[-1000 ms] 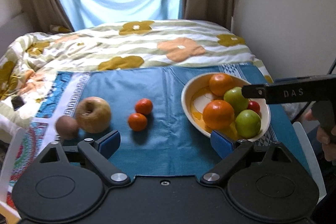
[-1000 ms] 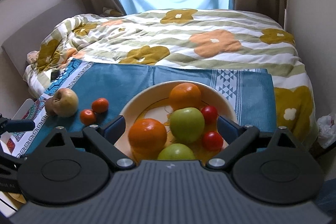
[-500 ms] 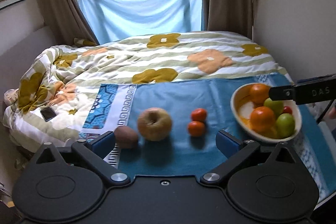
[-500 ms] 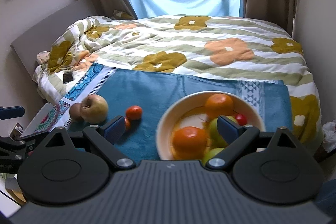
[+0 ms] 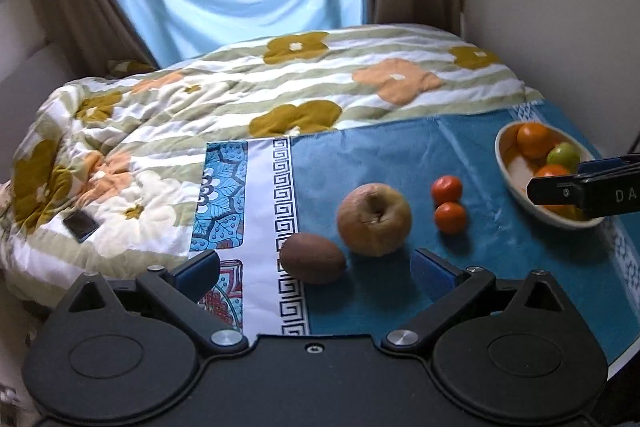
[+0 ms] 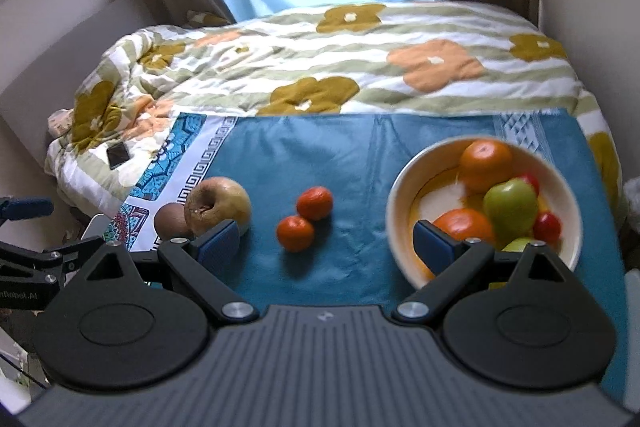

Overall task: Organize fruits
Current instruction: 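Move both tools back toward the kiwi and mandarins on the cloth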

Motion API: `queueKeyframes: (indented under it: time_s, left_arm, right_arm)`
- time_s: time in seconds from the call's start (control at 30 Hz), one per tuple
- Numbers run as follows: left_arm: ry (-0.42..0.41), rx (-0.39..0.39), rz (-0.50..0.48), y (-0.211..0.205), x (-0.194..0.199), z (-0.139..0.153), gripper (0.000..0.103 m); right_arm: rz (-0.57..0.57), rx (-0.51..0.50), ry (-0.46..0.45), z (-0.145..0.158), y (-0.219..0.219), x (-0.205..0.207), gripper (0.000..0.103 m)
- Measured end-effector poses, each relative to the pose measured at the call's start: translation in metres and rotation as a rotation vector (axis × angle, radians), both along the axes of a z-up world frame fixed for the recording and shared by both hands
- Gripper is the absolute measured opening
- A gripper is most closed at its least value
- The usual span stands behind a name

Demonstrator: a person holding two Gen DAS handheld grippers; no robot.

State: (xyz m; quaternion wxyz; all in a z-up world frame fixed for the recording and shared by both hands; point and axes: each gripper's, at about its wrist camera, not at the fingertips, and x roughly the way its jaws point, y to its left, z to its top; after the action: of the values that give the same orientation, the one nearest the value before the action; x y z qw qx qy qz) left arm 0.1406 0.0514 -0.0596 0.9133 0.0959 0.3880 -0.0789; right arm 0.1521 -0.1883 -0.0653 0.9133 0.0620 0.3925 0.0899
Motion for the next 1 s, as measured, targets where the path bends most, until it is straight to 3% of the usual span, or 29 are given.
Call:
queueKeyframes:
  time_s: [0.37, 0.53, 0.83, 1.0]
  left_arm:
    - [0.079, 0.040, -0.187, 0.020, 0.053, -0.055, 0.098]
    - [0.092, 0.047, -0.253, 0.022, 0.068, -0.072, 0.093]
    - [0.149, 0.025, -0.326, 0.018, 0.085, -0.094, 0.089]
    - [0.174, 0.023, -0.345, 0.017, 0.090, -0.103, 0.074]
  right_arm:
    - [-0.144, -0.043, 0.077, -0.046, 0.040, 0.020, 0.103]
    - [-0.162, -0.041, 0.115, -0.065, 0.053, 0.031, 0.096]
    - [-0.213, -0.041, 0.143, -0.086, 0.063, 0.044, 0.093]
    - [-0.219, -0.036, 0.151, -0.090, 0.065, 0.047, 0.089]
